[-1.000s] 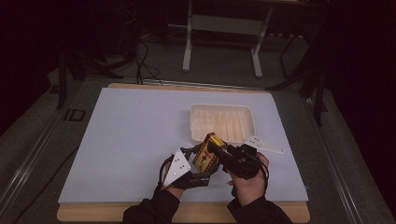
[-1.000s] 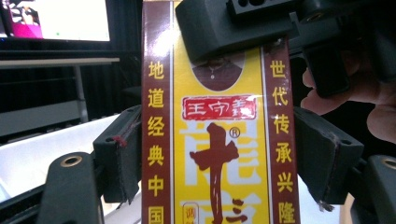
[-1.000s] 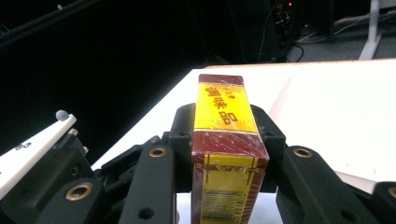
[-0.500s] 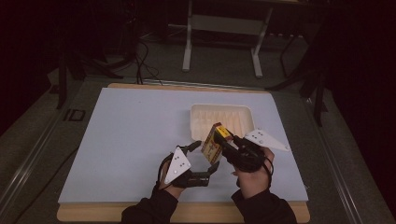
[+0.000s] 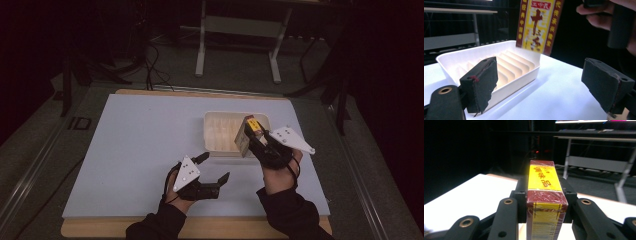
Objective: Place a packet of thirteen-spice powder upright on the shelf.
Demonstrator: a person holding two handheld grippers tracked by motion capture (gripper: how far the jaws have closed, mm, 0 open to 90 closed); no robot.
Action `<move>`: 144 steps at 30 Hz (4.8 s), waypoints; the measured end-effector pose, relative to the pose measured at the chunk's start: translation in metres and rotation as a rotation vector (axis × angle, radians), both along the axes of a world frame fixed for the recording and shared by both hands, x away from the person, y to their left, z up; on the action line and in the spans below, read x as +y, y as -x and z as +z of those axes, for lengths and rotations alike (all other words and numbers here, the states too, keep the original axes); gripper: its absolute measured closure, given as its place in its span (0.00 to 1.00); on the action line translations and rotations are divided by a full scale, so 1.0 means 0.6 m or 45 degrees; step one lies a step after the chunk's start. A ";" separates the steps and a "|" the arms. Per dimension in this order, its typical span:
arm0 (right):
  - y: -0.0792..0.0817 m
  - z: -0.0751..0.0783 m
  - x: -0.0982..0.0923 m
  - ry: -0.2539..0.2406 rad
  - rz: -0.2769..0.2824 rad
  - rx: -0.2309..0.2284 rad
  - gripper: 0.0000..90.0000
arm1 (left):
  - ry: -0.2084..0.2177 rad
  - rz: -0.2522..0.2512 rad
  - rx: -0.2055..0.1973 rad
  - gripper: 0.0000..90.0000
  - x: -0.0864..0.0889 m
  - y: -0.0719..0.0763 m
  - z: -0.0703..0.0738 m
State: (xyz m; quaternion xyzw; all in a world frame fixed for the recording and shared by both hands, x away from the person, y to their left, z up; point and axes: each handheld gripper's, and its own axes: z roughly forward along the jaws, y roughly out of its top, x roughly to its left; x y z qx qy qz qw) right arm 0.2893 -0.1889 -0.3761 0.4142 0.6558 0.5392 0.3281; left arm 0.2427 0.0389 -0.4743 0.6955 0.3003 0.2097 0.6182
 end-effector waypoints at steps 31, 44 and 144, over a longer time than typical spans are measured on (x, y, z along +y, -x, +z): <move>-0.139 -0.063 0.031 0.035 -0.328 -0.039 0.75 | -0.035 0.088 0.120 0.03 0.014 0.004 -0.020; -0.153 -0.099 0.053 -0.017 -0.362 0.005 0.75 | -0.055 0.087 0.120 0.03 0.013 0.002 -0.021; -0.094 -0.097 -0.022 -0.015 0.125 0.181 0.14 | -0.071 0.044 0.147 0.04 0.012 0.004 -0.017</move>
